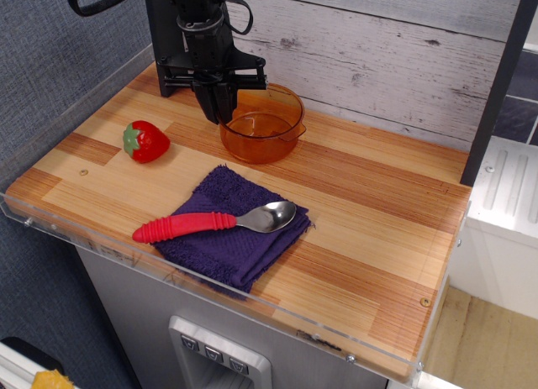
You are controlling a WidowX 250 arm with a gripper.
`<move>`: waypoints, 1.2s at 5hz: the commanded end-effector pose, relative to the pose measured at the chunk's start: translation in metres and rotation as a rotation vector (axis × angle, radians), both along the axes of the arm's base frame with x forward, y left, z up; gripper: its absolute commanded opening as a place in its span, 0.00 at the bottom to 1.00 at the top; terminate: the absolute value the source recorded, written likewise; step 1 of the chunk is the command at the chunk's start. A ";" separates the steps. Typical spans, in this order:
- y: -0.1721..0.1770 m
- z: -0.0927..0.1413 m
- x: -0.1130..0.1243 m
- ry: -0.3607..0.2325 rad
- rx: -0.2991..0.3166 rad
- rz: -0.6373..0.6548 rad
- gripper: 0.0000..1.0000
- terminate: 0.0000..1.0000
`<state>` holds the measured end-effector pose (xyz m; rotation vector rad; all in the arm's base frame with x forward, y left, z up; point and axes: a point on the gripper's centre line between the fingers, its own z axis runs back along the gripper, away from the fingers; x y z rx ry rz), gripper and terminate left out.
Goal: Move the measuring cup to in front of the purple towel.
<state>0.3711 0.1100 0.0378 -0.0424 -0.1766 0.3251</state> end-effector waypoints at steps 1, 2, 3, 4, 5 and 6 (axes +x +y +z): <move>0.002 0.025 -0.011 -0.064 0.030 0.028 1.00 0.00; 0.000 0.034 -0.014 -0.060 0.039 0.011 1.00 0.00; -0.004 0.055 -0.023 -0.063 0.068 -0.003 1.00 0.00; -0.006 0.069 -0.024 -0.035 0.072 0.007 1.00 0.00; -0.021 0.080 -0.028 -0.051 0.065 -0.038 1.00 0.00; -0.048 0.084 -0.029 -0.062 0.086 -0.122 1.00 0.00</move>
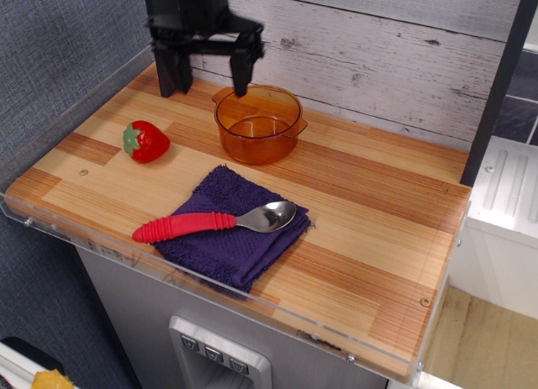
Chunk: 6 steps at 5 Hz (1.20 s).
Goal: Move the measuring cup to in front of the purple towel.
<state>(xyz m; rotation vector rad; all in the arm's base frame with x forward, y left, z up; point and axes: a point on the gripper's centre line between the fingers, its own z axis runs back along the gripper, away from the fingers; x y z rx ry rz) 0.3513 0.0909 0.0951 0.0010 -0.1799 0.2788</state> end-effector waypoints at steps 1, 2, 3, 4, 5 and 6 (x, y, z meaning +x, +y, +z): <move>-0.069 0.030 -0.007 -0.079 0.043 -0.186 1.00 0.00; -0.100 0.036 -0.012 -0.124 0.086 -0.280 1.00 0.00; -0.134 0.037 -0.009 -0.132 0.106 -0.416 1.00 0.00; -0.158 0.031 -0.010 -0.126 0.081 -0.447 1.00 0.00; -0.176 0.028 -0.014 -0.119 0.086 -0.497 1.00 0.00; -0.184 0.030 -0.021 -0.121 0.069 -0.545 1.00 0.00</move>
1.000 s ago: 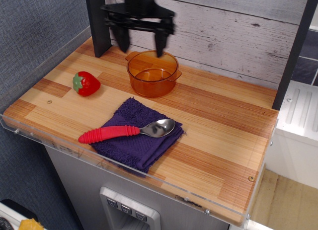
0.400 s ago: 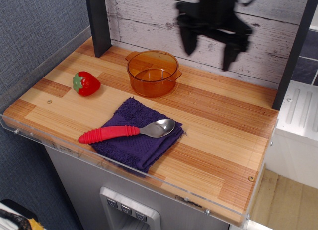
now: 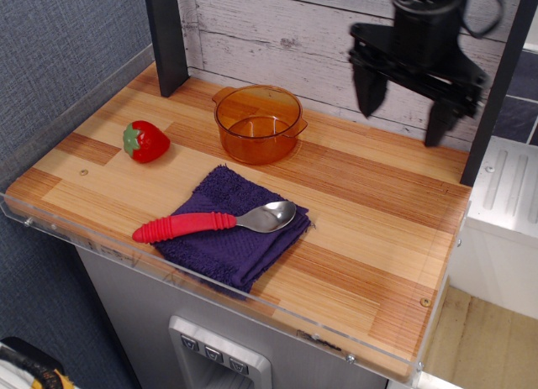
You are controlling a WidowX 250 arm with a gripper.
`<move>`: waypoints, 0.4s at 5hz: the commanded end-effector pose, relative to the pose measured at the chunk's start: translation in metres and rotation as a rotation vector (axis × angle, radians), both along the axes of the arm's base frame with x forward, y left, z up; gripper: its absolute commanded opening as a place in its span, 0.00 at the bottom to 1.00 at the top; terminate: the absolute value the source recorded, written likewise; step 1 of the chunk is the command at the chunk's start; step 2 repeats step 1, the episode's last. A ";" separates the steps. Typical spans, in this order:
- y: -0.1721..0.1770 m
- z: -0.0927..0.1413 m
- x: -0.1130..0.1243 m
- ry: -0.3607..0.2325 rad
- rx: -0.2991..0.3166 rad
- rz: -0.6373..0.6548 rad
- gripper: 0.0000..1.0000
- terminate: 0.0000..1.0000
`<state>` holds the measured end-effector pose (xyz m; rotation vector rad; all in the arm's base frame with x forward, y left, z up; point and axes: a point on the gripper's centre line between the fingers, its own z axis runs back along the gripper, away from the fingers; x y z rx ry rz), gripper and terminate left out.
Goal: Move the measuring cup to in front of the purple towel.
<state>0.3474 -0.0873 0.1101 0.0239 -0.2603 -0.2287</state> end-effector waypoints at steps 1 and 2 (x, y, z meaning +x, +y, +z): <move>-0.005 0.015 -0.017 -0.039 -0.019 -0.046 1.00 1.00; -0.005 0.015 -0.017 -0.039 -0.019 -0.046 1.00 1.00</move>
